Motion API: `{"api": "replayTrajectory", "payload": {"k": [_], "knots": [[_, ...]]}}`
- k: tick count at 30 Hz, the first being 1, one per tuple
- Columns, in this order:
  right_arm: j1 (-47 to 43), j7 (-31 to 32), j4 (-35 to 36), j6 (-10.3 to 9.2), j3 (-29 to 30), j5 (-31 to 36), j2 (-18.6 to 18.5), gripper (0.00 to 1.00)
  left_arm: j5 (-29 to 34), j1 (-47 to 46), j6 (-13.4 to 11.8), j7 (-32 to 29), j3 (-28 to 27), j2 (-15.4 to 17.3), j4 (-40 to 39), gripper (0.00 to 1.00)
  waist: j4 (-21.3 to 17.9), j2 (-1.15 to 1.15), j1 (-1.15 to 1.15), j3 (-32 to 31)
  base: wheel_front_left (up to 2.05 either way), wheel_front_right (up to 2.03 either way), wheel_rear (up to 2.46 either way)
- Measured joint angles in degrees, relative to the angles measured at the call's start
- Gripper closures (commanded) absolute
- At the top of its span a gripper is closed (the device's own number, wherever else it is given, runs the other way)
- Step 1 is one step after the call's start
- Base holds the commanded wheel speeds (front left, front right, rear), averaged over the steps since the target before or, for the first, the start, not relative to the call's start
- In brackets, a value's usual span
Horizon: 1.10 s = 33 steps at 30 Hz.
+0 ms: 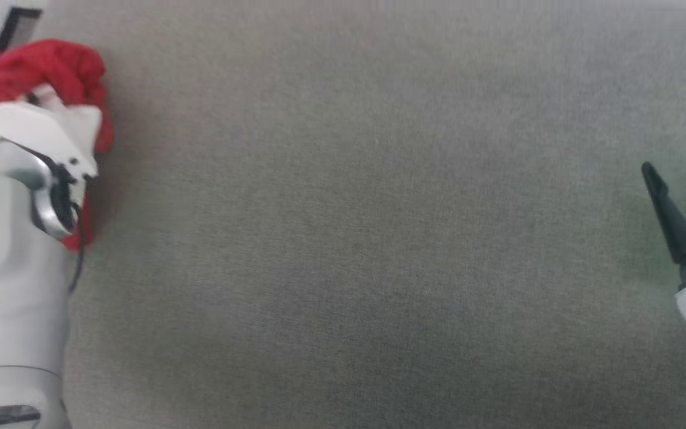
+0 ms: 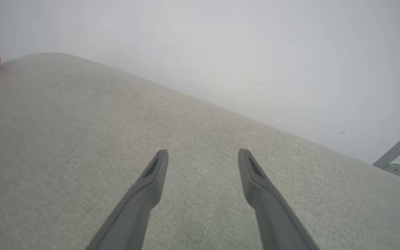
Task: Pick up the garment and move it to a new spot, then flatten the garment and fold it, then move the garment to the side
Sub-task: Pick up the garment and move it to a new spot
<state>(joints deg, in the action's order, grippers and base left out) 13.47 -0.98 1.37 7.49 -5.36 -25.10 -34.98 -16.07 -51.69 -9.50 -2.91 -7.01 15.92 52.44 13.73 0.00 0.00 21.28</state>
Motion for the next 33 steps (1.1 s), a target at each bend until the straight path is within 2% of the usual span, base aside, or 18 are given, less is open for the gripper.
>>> {"api": "replayTrajectory", "payload": {"k": [9,12,18,25,33], "knots": [[-0.29,-0.86,-2.66,0.0,-0.43,1.63,4.94,0.0,2.49,1.9,2.48,-2.23,2.53,5.68,-16.17,1.0,1.35,0.0,0.0,-6.77,0.0,0.0,0.0],[-0.29,-1.29,-3.58,0.0,-0.51,2.22,6.51,0.0,2.6,3.25,4.37,-4.79,3.55,7.34,-22.9,1.0,1.48,0.0,0.0,-8.76,0.0,0.0,0.0],[-0.26,-2.29,-5.03,0.0,-0.2,2.94,8.95,0.0,2.36,6.26,6.54,-11.8,4.63,10.0,-36.67,1.0,0.56,0.0,0.0,-11.55,0.0,0.0,0.0],[0.39,-3.67,-6.67,0.0,1.11,3.45,10.44,0.0,1.25,9.6,7.56,-20.63,5.9,11.29,-51.88,1.0,-2.8,0.0,0.0,-12.99,0.0,0.0,0.0],[0.64,-5.37,-8.23,0.01,4.55,4.04,11.52,0.0,1.81,13.63,7.06,-29.72,11.69,9.44,-64.95,1.0,-8.39,0.0,0.0,-14.02,0.0,0.0,0.0]]}}
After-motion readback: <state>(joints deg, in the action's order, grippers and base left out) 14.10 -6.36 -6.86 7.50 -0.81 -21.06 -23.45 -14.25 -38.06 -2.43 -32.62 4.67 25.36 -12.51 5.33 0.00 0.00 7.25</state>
